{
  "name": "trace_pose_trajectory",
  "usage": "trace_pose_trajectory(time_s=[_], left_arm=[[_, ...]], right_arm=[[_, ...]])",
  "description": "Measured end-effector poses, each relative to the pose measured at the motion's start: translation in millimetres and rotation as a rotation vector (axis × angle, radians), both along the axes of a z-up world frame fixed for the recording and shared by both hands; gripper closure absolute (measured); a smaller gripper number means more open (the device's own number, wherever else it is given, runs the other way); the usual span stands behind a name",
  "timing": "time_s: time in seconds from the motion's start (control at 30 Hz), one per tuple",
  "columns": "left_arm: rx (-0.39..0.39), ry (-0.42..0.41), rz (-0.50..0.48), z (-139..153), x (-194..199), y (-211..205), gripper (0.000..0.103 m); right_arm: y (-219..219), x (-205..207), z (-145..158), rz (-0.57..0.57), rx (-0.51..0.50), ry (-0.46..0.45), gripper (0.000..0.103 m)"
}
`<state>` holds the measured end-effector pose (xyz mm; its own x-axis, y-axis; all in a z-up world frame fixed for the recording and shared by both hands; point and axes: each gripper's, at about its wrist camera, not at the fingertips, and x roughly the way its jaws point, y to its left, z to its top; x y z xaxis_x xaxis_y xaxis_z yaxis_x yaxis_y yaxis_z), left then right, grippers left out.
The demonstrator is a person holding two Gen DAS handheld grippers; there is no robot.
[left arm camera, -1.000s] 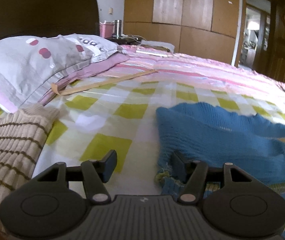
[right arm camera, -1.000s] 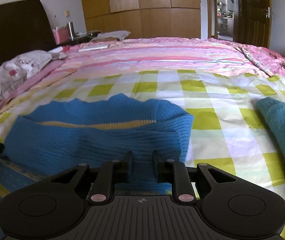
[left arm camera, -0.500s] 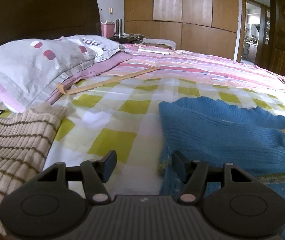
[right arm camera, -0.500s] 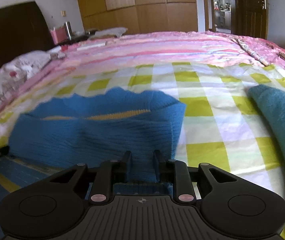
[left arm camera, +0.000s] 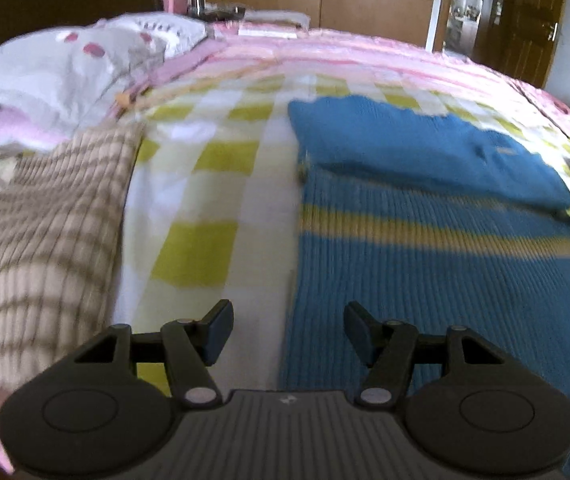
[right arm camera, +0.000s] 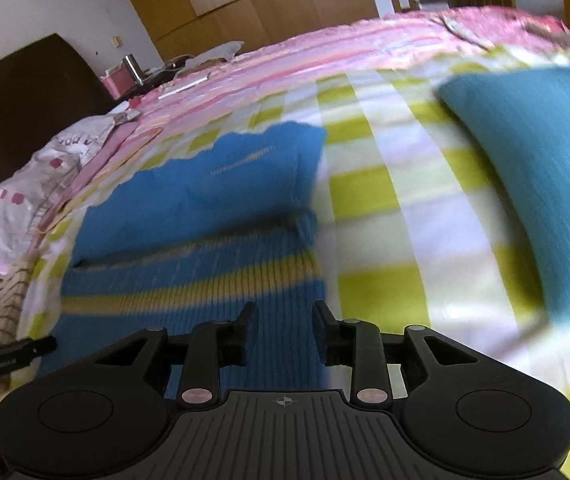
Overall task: Fold small clothes
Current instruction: 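Move both grippers over the hem of the blue sweater, then lower both grippers onto the sweater hem and close them on it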
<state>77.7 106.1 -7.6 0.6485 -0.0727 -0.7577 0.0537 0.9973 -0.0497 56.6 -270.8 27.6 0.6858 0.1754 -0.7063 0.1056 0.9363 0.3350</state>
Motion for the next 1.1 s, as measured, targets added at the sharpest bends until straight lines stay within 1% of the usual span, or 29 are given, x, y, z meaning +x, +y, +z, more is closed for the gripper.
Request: trace_pose_trajectory(time_s=[0.1, 0.23, 0.37, 0.5, 0.63, 0.7, 0.83, 1.1], left_arm=[[-0.015, 0.035, -0.002, 3, -14, 3, 0.037], [0.021, 0.059, -0.016, 8, -26, -3, 0.037], [0.021, 0.105, -0.034, 6, -33, -3, 0.037], [0.040, 0.164, -0.050, 2, -35, -5, 0.037], [0.016, 0.204, -0.042, -2, -31, -2, 0.037], [-0.004, 0.215, -0.044, -2, -31, 0, 0.037], [-0.026, 0.234, -0.070, -3, -33, 2, 0.037], [-0.055, 0.231, -0.125, 1, -40, 0, 0.048]], right_arm=[[-2, -22, -1, 0.009, 0.016, 0.009, 0.073], [-3, -43, -5, 0.019, 0.031, 0.027, 0.073], [-4, -63, -6, 0.029, 0.042, 0.031, 0.072], [-6, -77, -9, 0.032, 0.053, 0.052, 0.072], [-6, -88, -13, 0.046, 0.060, 0.070, 0.072], [-4, -91, -12, 0.052, 0.049, 0.068, 0.072], [-7, -94, -13, 0.042, 0.073, 0.075, 0.072], [-7, -94, -10, 0.044, 0.054, 0.091, 0.072]])
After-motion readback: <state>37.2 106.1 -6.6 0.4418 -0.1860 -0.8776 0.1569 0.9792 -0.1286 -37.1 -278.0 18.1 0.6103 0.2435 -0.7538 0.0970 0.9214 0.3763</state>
